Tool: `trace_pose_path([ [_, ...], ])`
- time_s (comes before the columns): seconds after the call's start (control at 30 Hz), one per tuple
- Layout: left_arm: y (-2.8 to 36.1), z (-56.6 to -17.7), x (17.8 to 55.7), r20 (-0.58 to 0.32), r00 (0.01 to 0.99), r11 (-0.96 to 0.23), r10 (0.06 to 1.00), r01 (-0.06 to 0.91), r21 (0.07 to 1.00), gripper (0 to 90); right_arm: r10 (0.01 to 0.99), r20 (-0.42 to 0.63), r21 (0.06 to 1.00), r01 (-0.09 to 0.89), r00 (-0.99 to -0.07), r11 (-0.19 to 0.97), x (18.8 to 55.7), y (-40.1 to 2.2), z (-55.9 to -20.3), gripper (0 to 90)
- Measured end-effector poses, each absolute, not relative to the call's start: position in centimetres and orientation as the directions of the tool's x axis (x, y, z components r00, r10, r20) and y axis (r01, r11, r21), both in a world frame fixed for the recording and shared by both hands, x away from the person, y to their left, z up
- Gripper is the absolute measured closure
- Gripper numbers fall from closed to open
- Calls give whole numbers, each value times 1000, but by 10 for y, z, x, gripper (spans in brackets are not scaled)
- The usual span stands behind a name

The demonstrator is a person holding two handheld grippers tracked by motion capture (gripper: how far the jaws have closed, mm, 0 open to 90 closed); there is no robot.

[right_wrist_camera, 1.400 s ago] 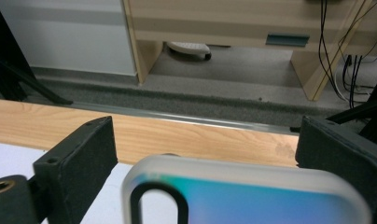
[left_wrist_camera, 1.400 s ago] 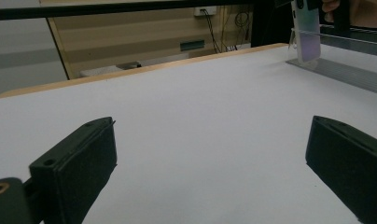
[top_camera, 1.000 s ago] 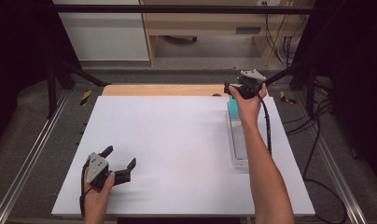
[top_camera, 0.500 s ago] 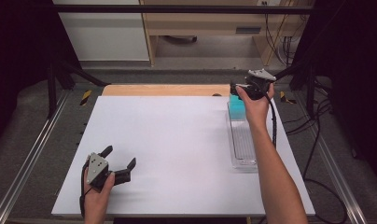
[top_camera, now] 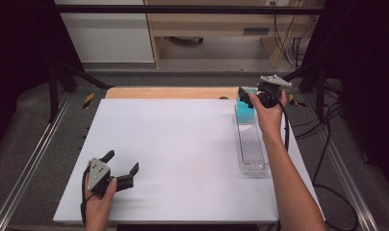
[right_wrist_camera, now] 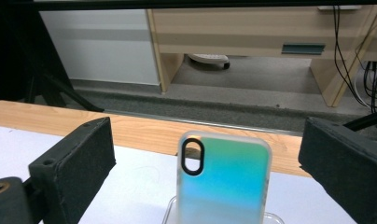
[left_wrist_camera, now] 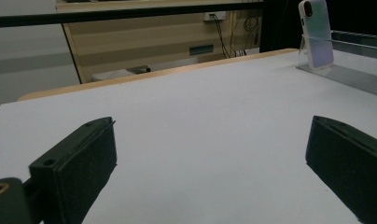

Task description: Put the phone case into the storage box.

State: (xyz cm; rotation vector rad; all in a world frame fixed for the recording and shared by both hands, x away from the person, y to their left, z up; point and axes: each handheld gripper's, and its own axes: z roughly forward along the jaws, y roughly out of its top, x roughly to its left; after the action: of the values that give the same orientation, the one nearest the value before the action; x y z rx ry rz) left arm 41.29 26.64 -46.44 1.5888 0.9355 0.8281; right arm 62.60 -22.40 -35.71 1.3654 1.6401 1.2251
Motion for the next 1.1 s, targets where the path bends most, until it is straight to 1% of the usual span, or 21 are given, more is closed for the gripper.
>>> trace_pose_path([
  [0.2,266,-465,414,54,452,-138,891,157,978,15,961,81,942,336,-264,13,618,-222,-349,41],
  [0.37,267,-465,413,55,448,-138,892,156,978,15,954,111,937,349,-279,-7,612,-222,-345,40],
  [0.5,268,-464,411,58,447,-139,893,152,978,15,947,121,937,350,-296,-10,601,-222,-341,37],
  [0.87,270,-464,412,46,445,-127,895,155,980,15,936,119,946,325,-332,-5,575,-223,-328,33],
  [1.1,272,-463,412,42,444,-124,895,156,980,15,932,117,952,307,-343,-6,568,-225,-321,29],
])
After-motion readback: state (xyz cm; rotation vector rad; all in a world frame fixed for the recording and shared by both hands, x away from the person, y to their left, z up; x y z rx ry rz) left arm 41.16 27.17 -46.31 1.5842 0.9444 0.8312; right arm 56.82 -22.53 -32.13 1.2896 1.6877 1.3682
